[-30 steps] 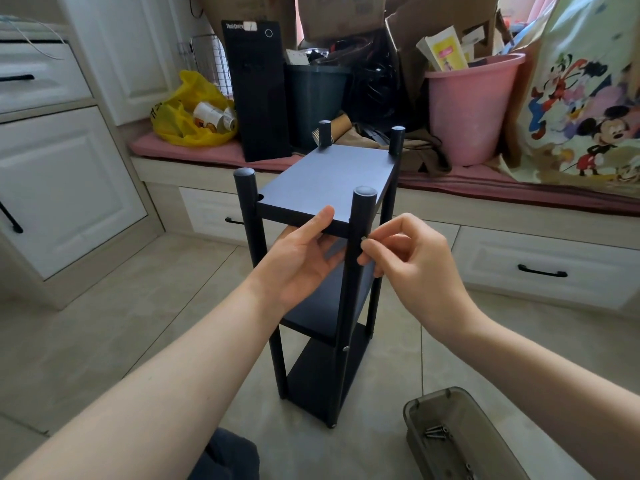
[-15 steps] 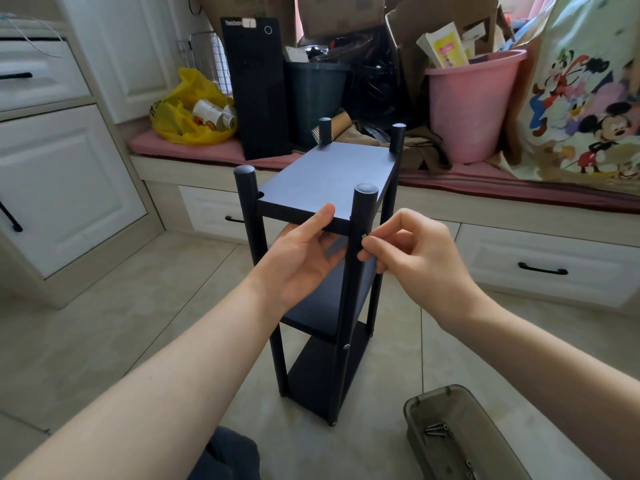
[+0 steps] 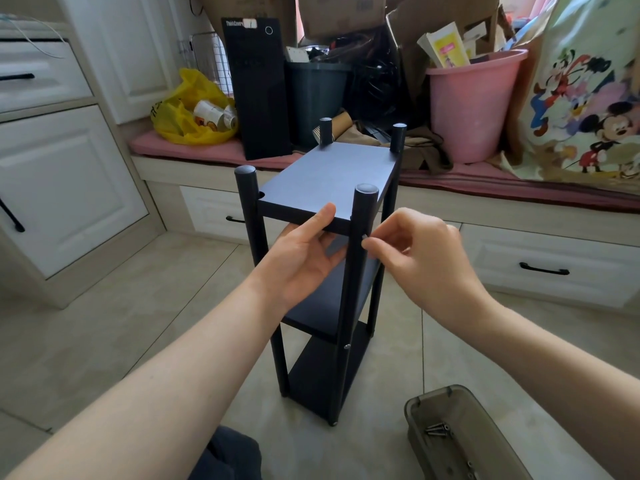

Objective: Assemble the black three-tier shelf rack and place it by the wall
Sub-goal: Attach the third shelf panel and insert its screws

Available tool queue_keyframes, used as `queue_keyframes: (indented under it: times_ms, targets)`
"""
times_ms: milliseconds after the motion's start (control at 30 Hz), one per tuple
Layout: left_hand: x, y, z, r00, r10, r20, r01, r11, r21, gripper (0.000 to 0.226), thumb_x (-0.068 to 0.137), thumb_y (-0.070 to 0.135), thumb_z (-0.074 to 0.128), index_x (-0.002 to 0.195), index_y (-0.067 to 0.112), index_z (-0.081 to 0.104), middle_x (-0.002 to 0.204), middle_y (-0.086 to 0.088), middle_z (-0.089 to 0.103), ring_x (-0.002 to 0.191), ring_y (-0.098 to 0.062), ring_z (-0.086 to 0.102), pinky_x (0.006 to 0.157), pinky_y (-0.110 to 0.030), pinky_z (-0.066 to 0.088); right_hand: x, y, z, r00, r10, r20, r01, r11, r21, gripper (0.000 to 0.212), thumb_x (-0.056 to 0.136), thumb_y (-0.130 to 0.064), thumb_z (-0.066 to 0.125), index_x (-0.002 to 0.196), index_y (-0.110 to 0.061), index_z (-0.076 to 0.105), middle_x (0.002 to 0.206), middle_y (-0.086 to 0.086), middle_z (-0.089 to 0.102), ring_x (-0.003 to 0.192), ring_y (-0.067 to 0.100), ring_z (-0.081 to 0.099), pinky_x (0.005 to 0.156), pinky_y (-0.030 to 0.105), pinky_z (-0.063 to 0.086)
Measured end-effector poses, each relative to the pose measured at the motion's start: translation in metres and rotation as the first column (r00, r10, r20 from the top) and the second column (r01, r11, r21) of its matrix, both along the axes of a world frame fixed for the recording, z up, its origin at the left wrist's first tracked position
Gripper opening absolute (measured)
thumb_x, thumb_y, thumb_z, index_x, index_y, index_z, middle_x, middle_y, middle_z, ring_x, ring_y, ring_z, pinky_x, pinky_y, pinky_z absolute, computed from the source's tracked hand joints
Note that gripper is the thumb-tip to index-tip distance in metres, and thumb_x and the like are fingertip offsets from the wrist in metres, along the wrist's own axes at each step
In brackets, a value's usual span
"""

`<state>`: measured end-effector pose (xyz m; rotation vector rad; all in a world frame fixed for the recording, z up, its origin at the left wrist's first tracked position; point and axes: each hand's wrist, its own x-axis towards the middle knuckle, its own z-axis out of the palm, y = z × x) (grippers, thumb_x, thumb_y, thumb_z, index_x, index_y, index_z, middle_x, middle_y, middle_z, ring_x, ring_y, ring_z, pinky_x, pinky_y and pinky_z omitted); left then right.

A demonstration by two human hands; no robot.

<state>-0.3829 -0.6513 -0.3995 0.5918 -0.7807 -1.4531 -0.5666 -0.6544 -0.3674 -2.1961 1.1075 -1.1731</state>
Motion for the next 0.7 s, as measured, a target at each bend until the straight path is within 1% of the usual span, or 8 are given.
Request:
queue_keyframes:
  times_ms: [100, 233, 333, 400, 467, 533, 600, 700]
  targets:
    - [0.000, 0.000, 0.000, 1.000, -0.004, -0.011, 0.004, 1.000, 0.008, 0.053, 0.097, 0.022, 0.064, 0.143, 0.003, 0.045, 0.125, -0.018, 0.068, 0.118, -0.031, 0.067, 0.089, -0.038, 0.058, 0.001, -0.001, -0.001, 0.998, -0.018, 0.067, 0.010, 0.993, 0.118, 0.012, 0.086, -0.020, 0.076, 0.076, -0.021, 0.069, 0.065, -0.015, 0.068, 0.065, -0.005, 0.063, 0.058, 0.006, 0.042]
    - [-0.001, 0.001, -0.001, 1.000, 0.002, -0.017, -0.001, 1.000, 0.019, 0.052, 0.095, 0.022, 0.065, 0.141, 0.004, 0.046, 0.125, -0.018, 0.068, 0.118, -0.030, 0.067, 0.089, -0.038, 0.058, 0.002, 0.003, -0.001, 0.999, -0.034, 0.012, 0.034, 0.999, 0.008, 0.009, 0.088, -0.019, 0.075, 0.082, -0.016, 0.068, 0.069, -0.012, 0.066, 0.069, 0.002, 0.063, 0.062, 0.010, 0.046]
    - [-0.003, 0.002, 0.000, 1.000, 0.008, -0.017, -0.007, 1.000, 0.015, 0.048, 0.095, 0.022, 0.065, 0.137, 0.004, 0.049, 0.121, -0.017, 0.069, 0.115, -0.029, 0.068, 0.089, -0.036, 0.057, 0.000, 0.010, 0.000, 0.976, -0.134, -0.171, 0.087, 0.962, -0.259, 0.013, 0.089, -0.023, 0.072, 0.085, -0.013, 0.065, 0.071, -0.008, 0.063, 0.066, 0.012, 0.059, 0.063, 0.025, 0.047]
    - [-0.006, 0.005, -0.001, 1.000, 0.010, -0.017, -0.010, 1.000, 0.009, 0.043, 0.095, 0.022, 0.064, 0.133, 0.005, 0.052, 0.119, -0.015, 0.071, 0.114, -0.027, 0.069, 0.089, -0.036, 0.057, -0.004, 0.014, 0.001, 0.894, -0.323, -0.312, 0.126, 0.847, -0.517, 0.020, 0.090, -0.025, 0.071, 0.077, -0.011, 0.063, 0.065, -0.002, 0.063, 0.064, 0.023, 0.057, 0.060, 0.033, 0.046]
    - [-0.009, 0.006, -0.001, 1.000, 0.009, -0.012, -0.009, 1.000, -0.001, 0.037, 0.095, 0.022, 0.064, 0.127, 0.006, 0.057, 0.118, -0.013, 0.072, 0.114, -0.027, 0.069, 0.090, -0.035, 0.057, -0.008, 0.018, 0.003, 0.822, -0.445, -0.355, 0.142, 0.764, -0.629, 0.027, 0.090, -0.025, 0.069, 0.068, -0.012, 0.060, 0.057, 0.000, 0.059, 0.061, 0.027, 0.055, 0.058, 0.033, 0.044]
    - [-0.014, 0.008, -0.001, 1.000, 0.020, -0.003, -0.020, 1.000, -0.006, 0.038, 0.094, 0.023, 0.063, 0.128, 0.007, 0.058, 0.118, -0.012, 0.072, 0.114, -0.026, 0.069, 0.089, -0.034, 0.058, -0.008, 0.023, 0.004, 0.764, -0.503, -0.404, 0.146, 0.745, -0.651, 0.030, 0.091, -0.024, 0.067, 0.065, -0.013, 0.057, 0.054, 0.000, 0.056, 0.060, 0.027, 0.054, 0.059, 0.033, 0.042]
    - [-0.019, 0.010, 0.000, 0.999, 0.032, 0.003, -0.032, 0.999, -0.005, 0.047, 0.094, 0.023, 0.063, 0.136, 0.005, 0.054, 0.120, -0.013, 0.072, 0.114, -0.026, 0.069, 0.089, -0.033, 0.058, -0.008, 0.026, 0.003, 0.748, -0.498, -0.440, 0.154, 0.774, -0.615, 0.030, 0.093, -0.023, 0.063, 0.065, -0.013, 0.056, 0.054, 0.001, 0.056, 0.060, 0.028, 0.054, 0.061, 0.035, 0.043]
    - [-0.025, 0.012, 0.001, 0.999, 0.041, 0.009, -0.041, 0.999, 0.004, 0.059, 0.095, 0.023, 0.061, 0.146, -0.001, 0.046, 0.131, -0.019, 0.066, 0.118, -0.029, 0.067, 0.091, -0.034, 0.057, -0.009, 0.027, 0.005, 0.811, -0.365, -0.457, 0.192, 0.905, -0.381, 0.031, 0.100, -0.031, 0.053, 0.077, -0.012, 0.061, 0.065, 0.005, 0.062, 0.063, 0.025, 0.049, 0.064, 0.036, 0.041]
